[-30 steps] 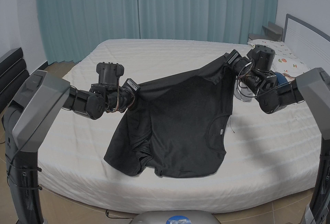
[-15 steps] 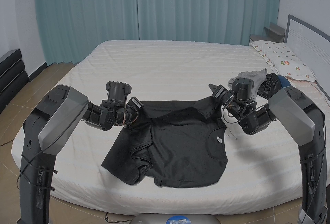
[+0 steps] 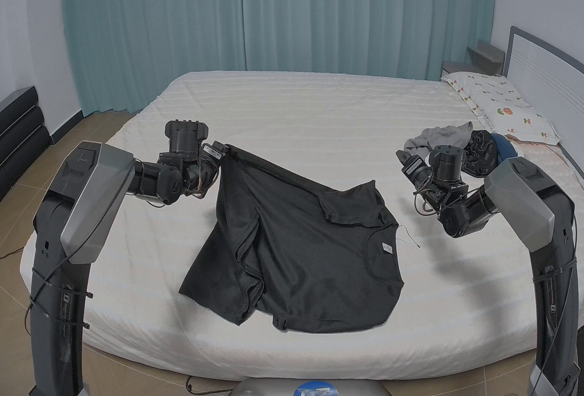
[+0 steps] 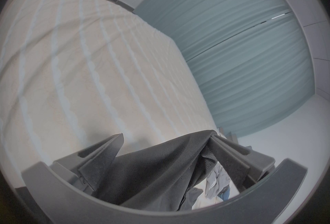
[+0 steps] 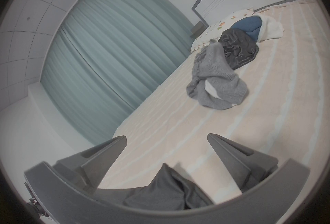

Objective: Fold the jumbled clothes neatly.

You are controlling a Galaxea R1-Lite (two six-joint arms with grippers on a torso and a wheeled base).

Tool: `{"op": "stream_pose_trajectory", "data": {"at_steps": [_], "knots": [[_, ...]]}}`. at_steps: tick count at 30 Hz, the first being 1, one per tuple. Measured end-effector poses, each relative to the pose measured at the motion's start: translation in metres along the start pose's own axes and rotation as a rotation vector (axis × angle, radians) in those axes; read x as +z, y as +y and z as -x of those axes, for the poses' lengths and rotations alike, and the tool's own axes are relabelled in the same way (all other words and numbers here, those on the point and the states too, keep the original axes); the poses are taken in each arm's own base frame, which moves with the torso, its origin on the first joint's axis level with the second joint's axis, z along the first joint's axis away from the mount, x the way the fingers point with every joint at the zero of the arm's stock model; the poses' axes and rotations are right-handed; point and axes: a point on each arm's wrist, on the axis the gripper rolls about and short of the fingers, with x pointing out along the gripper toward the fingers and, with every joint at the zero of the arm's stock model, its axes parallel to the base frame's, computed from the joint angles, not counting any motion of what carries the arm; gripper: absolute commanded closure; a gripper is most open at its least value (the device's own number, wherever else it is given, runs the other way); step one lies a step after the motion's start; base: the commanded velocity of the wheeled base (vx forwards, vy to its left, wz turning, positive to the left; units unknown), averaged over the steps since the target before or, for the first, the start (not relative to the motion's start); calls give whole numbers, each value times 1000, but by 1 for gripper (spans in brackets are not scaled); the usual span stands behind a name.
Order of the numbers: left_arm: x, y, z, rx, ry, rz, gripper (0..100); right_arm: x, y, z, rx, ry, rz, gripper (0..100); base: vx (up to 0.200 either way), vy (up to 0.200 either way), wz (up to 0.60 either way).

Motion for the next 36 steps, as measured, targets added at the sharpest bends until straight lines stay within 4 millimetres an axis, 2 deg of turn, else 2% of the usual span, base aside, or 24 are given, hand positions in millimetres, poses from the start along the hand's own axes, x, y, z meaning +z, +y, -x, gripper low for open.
{"op": "stream_pose_trajectory", "data": {"at_steps": [4,10,15,20,30,36], "knots": [[7,5,1,48,80,-5,0,2,-11,4,-27,12,-9,0,0,0,0],[1,20,5,173,252,-97,0,-10,-26,24,-44,146,-2,0,0,0,0],[-2,35,13,269,413,-173,0,-19,-33,44,-37,261,0,0,0,0,0],[3,39,25,275,511,-191,0,-23,-33,59,-28,329,1,0,0,0,0],[0,53,60,285,581,-164,0,-38,-33,78,-44,409,31,0,0,0,0],[-7,70,86,292,583,-143,0,-47,-46,110,-67,534,74,0,0,0,0]]}}
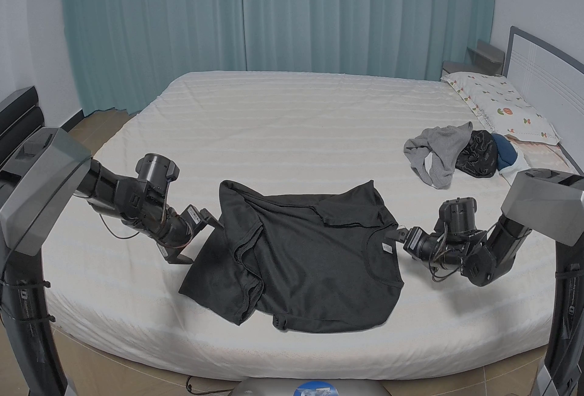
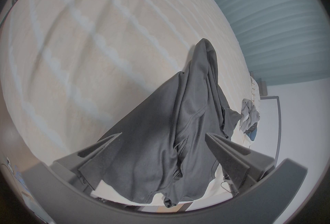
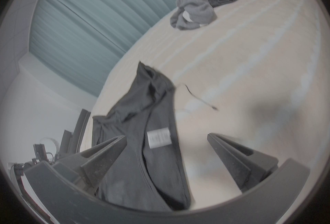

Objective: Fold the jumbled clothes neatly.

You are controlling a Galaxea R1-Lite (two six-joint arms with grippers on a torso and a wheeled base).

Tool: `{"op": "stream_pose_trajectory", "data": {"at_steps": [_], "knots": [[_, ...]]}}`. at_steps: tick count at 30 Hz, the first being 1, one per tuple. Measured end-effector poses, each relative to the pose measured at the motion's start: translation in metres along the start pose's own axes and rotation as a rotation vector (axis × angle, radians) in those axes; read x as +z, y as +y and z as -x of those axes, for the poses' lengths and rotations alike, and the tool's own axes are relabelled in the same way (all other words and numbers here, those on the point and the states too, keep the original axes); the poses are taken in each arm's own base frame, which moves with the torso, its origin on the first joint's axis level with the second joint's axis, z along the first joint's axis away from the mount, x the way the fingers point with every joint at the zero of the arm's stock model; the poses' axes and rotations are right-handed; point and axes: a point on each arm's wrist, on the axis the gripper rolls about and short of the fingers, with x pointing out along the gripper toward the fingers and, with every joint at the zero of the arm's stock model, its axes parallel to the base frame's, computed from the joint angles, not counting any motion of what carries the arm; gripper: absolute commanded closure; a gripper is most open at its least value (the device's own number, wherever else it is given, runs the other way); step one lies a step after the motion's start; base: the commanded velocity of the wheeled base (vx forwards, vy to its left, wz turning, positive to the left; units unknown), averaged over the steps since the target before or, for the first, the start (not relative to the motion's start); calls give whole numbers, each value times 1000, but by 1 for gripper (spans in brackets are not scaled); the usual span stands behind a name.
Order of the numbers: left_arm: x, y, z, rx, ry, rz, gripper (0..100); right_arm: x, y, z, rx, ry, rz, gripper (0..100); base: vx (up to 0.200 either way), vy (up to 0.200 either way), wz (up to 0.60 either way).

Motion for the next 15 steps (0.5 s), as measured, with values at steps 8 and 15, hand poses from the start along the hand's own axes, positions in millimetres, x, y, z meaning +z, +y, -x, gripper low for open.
{"op": "stream_pose_trajectory", "data": {"at_steps": [8,15], "knots": [[-25,23,13,-59,-45,46,0,-33,-13,46,-24,158,30,0,0,0,0],[-40,37,21,-85,-61,133,0,-58,-6,64,-6,254,60,0,0,0,0]]}}
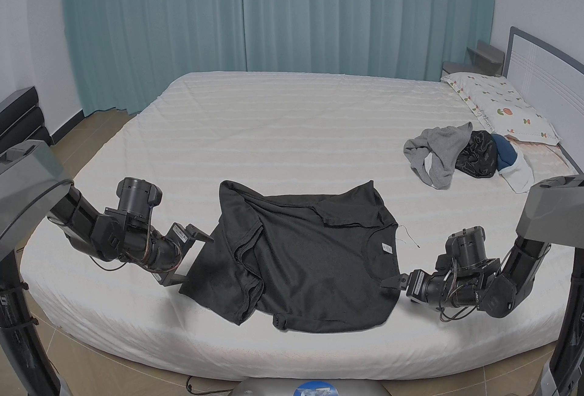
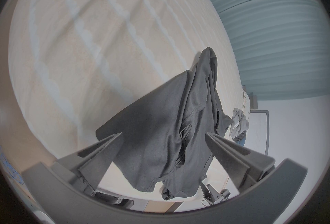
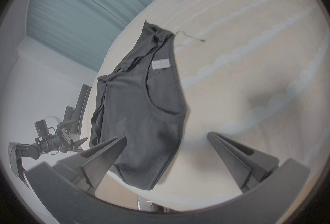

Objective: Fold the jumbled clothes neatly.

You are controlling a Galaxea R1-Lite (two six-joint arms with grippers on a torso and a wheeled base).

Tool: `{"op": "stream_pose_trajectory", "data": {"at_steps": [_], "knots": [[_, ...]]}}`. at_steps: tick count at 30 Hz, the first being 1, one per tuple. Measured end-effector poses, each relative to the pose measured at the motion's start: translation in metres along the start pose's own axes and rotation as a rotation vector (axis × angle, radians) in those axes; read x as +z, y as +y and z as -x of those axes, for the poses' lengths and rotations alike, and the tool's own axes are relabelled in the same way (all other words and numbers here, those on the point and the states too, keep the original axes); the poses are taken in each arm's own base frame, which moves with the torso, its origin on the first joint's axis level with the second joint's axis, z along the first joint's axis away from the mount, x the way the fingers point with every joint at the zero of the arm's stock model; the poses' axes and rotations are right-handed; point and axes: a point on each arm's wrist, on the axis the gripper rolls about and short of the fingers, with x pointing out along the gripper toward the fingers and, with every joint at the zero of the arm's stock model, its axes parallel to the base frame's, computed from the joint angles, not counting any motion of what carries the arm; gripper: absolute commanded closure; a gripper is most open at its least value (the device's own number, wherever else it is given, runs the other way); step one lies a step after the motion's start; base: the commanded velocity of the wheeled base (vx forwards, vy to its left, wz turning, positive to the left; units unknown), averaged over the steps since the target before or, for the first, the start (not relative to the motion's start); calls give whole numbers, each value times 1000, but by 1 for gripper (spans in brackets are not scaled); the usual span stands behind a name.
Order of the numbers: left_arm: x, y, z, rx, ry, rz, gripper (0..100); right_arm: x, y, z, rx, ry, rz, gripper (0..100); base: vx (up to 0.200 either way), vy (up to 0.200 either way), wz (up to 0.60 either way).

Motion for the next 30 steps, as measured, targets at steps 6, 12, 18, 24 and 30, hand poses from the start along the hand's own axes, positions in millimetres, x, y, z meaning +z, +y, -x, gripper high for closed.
{"op": "stream_pose_trajectory", "data": {"at_steps": [6,12,18,24,30], "knots": [[-5,4,8,3,4,5,0,-10,8,-6,11,29,16,0,0,0,0],[-8,6,15,0,3,4,0,-11,10,-17,11,36,23,100,0,0,0],[-11,9,18,7,6,-2,0,-14,8,-17,3,50,31,100,0,0,0],[-13,12,18,17,11,-6,0,-16,3,-7,-11,53,20,100,0,0,0],[-17,14,17,28,22,-36,0,-12,-9,16,-35,31,26,100,0,0,0]]}}
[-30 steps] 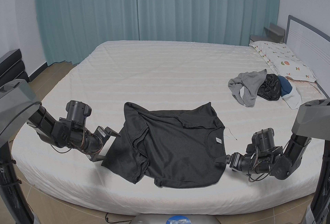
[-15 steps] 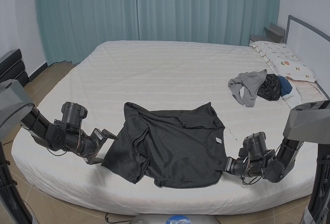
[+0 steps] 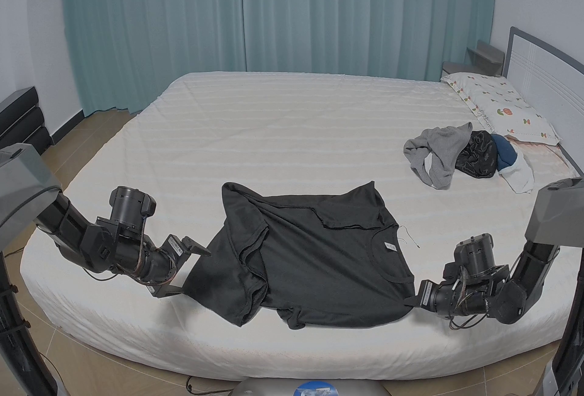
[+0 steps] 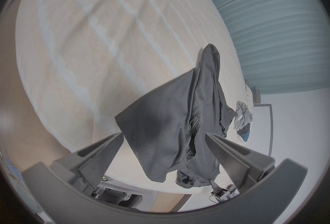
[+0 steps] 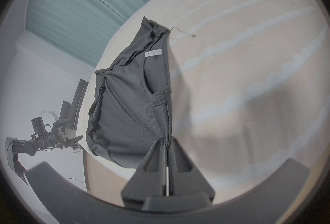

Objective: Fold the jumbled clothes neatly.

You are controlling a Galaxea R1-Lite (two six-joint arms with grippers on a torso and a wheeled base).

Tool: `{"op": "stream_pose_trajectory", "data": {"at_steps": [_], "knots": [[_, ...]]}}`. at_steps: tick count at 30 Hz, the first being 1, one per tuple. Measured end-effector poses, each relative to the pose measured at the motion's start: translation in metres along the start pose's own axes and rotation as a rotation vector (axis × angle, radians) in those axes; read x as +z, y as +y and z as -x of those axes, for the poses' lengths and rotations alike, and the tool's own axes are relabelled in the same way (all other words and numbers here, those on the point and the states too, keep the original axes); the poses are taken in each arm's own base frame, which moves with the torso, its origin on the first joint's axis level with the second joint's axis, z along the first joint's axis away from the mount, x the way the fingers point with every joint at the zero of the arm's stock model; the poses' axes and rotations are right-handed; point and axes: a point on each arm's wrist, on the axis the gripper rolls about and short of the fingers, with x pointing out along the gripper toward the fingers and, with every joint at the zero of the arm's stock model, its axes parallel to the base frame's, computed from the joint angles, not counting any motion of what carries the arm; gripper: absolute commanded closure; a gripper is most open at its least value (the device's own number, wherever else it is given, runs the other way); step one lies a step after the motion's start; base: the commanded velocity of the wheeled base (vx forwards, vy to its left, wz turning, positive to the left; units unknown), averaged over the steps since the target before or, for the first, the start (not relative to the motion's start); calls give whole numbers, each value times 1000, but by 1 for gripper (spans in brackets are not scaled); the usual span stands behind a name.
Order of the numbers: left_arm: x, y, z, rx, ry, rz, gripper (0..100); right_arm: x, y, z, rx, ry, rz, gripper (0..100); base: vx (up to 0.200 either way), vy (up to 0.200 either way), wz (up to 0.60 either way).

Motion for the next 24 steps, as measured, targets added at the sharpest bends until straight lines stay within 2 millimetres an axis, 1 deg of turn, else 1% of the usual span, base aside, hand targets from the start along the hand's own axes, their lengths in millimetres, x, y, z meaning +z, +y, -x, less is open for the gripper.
{"op": "stream_pose_trajectory", "data": {"at_steps": [6,13,18,24], "knots": [[-9,0,-4,12,25,-23,0,9,-18,20,-37,-48,0,100,0,0,0],[-27,-6,-10,40,25,-71,0,17,-31,29,-49,-72,-33,100,0,0,0],[-53,-20,-19,50,-8,-156,0,17,-35,29,-34,-60,-43,100,0,0,0],[-84,-26,-37,116,-102,-249,0,18,-36,27,-21,-65,-42,100,0,0,0]]}}
